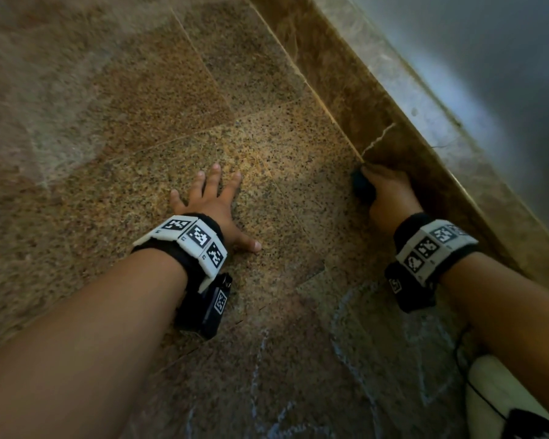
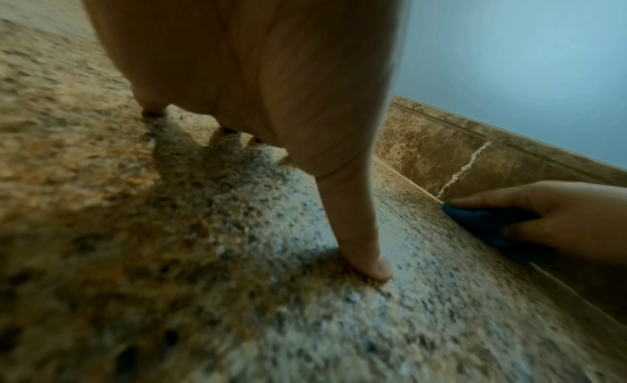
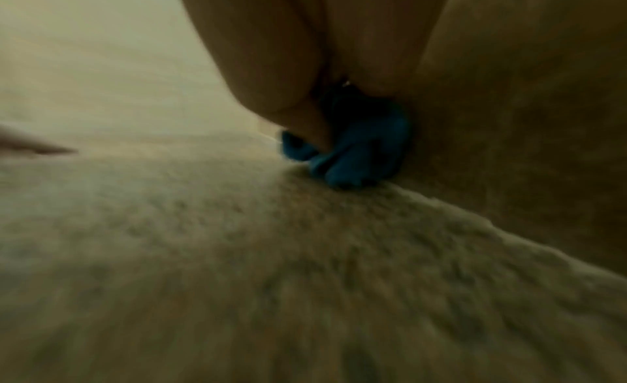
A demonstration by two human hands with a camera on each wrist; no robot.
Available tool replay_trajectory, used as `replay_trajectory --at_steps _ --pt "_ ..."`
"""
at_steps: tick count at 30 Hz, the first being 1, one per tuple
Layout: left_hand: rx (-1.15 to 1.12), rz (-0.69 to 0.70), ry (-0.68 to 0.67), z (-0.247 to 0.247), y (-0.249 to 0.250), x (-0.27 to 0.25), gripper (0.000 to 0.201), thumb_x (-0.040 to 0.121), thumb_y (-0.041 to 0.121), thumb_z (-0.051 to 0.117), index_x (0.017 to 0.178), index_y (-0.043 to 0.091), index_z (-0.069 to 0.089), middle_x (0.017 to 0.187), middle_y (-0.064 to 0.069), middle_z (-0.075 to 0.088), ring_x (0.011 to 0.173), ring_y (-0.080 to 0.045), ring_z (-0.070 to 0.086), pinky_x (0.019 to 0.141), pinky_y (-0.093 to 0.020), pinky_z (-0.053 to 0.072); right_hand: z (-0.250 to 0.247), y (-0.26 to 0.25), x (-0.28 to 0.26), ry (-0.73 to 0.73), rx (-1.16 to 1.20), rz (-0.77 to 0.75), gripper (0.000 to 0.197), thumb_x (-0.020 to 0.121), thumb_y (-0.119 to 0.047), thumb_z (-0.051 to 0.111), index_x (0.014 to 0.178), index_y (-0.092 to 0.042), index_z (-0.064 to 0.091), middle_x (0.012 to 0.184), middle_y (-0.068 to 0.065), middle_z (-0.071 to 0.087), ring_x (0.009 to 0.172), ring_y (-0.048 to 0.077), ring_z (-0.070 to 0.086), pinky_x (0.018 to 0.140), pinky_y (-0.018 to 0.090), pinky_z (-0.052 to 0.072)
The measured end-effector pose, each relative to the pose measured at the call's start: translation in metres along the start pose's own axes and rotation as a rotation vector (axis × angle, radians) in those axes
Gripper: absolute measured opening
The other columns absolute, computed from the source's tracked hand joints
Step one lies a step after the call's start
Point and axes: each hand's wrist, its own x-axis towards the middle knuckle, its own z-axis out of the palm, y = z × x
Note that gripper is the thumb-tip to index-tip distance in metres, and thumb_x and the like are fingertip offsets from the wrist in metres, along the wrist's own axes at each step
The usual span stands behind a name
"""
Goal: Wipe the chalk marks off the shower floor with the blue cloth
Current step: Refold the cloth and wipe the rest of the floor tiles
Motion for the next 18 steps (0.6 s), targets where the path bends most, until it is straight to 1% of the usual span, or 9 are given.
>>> replay_trajectory --at_steps 2,4,7,9,11,12,15,17,18 --pt "0.003 -0.004 0.000 0.000 0.001 0.000 0.135 0.056 0.071 0.076 0.149 0.041 -0.016 0.155 0.007 -0.032 0.145 -0.022 -0.024 0.114 -0.059 -0.006 0.007 -0.005 -0.003 -0.018 0.024 0.049 0.070 0.080 0.005 0.049 0.144 -0.018 0.034 0.154 0.002 0.025 0.134 0.033 0.026 0.113 0.029 0.016" --pt "0.004 -0.004 0.003 -0.001 0.001 0.001 0.135 0.056 0.071 0.076 0.149 0.041 -0.016 0.155 0.007 -0.032 0.146 -0.022 -0.023 0.114 -0.059 -0.005 0.013 -0.019 -0.014 0.012 0.112 0.043 0.065 0.080 0.003 0.051 0.140 -0.018 0.042 0.152 0.001 0.030 0.136 0.032 0.027 0.112 0.029 0.015" --pt "0.009 -0.007 0.009 0.000 0.001 0.000 0.135 0.056 0.071 0.077 0.149 0.041 -0.016 0.156 0.007 -0.032 0.146 -0.023 -0.023 0.114 -0.059 -0.005 0.022 -0.043 -0.039 -0.015 0.157 -0.130 0.059 0.083 0.003 0.050 0.138 -0.019 0.046 0.150 0.000 0.034 0.132 0.033 0.031 0.114 0.034 0.019" --pt "0.012 -0.010 0.010 0.000 0.002 0.000 0.135 0.056 0.070 0.077 0.149 0.041 -0.016 0.156 0.007 -0.031 0.146 -0.023 -0.022 0.114 -0.059 -0.004 0.026 -0.053 -0.053 -0.074 0.054 -0.293 0.058 0.086 0.002 0.047 0.139 -0.021 0.043 0.150 -0.004 0.032 0.120 0.031 0.034 0.107 0.030 0.021" --pt "0.012 -0.012 0.012 0.001 0.001 0.000 0.135 0.056 0.070 0.077 0.149 0.041 -0.015 0.156 0.007 -0.031 0.146 -0.023 -0.022 0.115 -0.060 -0.004 0.024 -0.046 -0.054 -0.095 0.019 -0.346 0.062 0.083 0.006 0.045 0.138 -0.023 0.045 0.150 -0.006 0.033 0.114 0.030 0.035 0.102 0.028 0.023" --pt "0.011 -0.011 0.012 0.001 0.001 0.000 0.135 0.056 0.070 0.077 0.150 0.041 -0.015 0.156 0.007 -0.030 0.146 -0.022 -0.022 0.115 -0.060 -0.004 0.022 -0.036 -0.048 -0.072 0.032 -0.302 0.063 0.080 0.006 0.044 0.137 -0.023 0.047 0.149 -0.004 0.035 0.115 0.033 0.036 0.102 0.029 0.023" --pt "0.002 -0.010 0.006 0.000 0.000 0.000 0.135 0.056 0.070 0.077 0.150 0.041 -0.015 0.156 0.007 -0.030 0.146 -0.022 -0.022 0.115 -0.060 -0.004 0.012 0.002 -0.029 0.029 0.073 -0.041 0.063 0.078 0.004 0.045 0.137 -0.019 0.047 0.149 0.002 0.035 0.126 0.036 0.034 0.110 0.029 0.020" --pt "-0.001 -0.005 0.008 0.000 0.001 0.000 0.135 0.056 0.070 0.077 0.150 0.041 -0.015 0.156 0.007 -0.030 0.146 -0.023 -0.022 0.115 -0.060 -0.003 0.008 0.011 -0.027 -0.002 0.053 0.094 0.069 0.081 0.010 0.045 0.142 -0.021 0.039 0.153 0.000 0.028 0.133 0.035 0.029 0.115 0.032 0.018" --pt "0.000 -0.002 0.009 0.000 0.001 0.001 0.134 0.056 0.070 0.077 0.149 0.041 -0.015 0.156 0.006 -0.030 0.146 -0.023 -0.022 0.115 -0.060 -0.003 0.008 0.009 -0.030 -0.023 0.030 0.148 0.070 0.083 0.009 0.044 0.144 -0.023 0.035 0.154 -0.002 0.025 0.134 0.035 0.026 0.115 0.034 0.018"
